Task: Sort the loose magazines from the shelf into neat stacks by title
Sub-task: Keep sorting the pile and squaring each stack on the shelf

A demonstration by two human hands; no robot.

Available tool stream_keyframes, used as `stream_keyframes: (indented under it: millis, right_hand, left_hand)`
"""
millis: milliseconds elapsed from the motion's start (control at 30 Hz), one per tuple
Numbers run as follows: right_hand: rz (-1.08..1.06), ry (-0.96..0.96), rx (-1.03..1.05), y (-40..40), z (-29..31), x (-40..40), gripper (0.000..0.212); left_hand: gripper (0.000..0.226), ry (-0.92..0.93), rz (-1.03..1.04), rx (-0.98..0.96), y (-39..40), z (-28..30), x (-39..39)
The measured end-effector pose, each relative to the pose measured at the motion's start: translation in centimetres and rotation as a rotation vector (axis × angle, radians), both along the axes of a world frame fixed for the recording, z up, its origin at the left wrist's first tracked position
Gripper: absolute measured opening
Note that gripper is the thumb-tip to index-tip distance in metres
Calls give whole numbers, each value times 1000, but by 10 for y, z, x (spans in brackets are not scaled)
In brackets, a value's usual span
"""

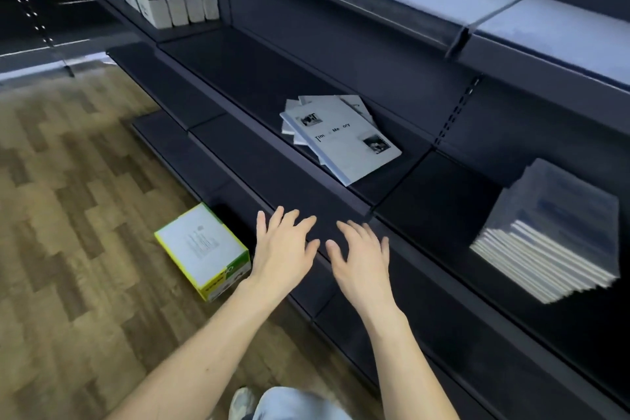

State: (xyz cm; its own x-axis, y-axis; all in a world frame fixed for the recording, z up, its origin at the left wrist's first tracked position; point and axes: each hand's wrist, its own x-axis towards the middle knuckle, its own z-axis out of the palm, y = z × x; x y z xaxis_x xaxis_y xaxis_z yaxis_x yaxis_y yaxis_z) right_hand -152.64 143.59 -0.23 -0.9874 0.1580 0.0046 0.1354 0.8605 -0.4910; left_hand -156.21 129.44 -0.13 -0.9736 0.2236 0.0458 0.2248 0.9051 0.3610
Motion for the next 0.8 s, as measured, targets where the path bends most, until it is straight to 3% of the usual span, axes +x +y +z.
stream_keyframes:
  millis: [433,800]
  right_hand:
    - [-67,15,-103,-71,-8,-57,46]
    - [-144,122,-202,-39,-7,-128,47]
  left_hand:
    - [51,-46,-77,61,-66,-6,-67]
    - [51,-71,-68,94,-40,-8,-131]
